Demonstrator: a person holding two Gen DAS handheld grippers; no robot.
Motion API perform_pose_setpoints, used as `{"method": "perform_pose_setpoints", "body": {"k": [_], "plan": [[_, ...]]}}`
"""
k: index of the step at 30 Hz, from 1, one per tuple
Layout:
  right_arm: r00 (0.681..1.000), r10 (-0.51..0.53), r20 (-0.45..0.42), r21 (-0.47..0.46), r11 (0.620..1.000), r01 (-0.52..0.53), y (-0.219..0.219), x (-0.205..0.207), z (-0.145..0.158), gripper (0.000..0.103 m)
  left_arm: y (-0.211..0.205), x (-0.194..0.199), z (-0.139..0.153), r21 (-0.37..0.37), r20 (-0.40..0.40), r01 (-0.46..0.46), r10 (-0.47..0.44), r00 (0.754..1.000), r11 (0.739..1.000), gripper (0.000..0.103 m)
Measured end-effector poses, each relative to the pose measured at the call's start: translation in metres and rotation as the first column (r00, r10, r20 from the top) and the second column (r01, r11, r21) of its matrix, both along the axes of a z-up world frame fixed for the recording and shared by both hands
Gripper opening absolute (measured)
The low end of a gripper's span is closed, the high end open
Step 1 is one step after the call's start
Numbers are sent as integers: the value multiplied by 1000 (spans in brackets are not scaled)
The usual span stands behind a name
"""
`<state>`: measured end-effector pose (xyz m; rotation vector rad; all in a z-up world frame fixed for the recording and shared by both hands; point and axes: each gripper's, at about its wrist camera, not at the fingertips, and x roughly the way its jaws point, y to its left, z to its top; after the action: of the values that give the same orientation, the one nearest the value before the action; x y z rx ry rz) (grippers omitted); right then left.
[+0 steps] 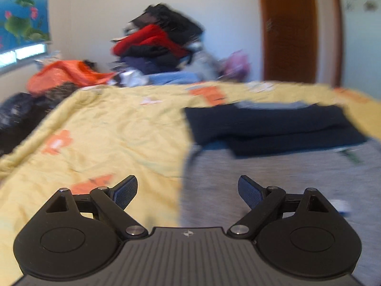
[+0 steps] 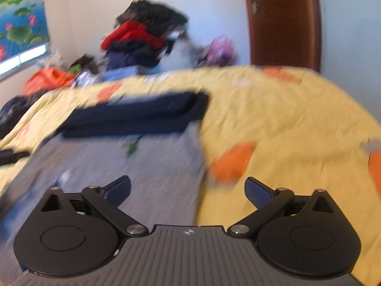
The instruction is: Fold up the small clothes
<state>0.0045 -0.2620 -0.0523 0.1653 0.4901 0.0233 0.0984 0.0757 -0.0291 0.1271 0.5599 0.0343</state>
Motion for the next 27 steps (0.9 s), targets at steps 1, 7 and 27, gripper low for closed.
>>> {"method": "perform_pose_setpoints", "body": {"k": [1,7,27], "plan": [[1000,-6,14,-11,1000,6,-4,11,1,88,0,11,-1,45,-17,-14,15,1000,999,92],[988,48,-147,-125,990,-67,6,97,-9,58,-15,62,-17,197,-54,-28,40,998,980,92],[985,56,-166,100,994,-39,-7,51,-24,94,21,-23,-8,-42,-45,-32,30,999,999,54]]}}
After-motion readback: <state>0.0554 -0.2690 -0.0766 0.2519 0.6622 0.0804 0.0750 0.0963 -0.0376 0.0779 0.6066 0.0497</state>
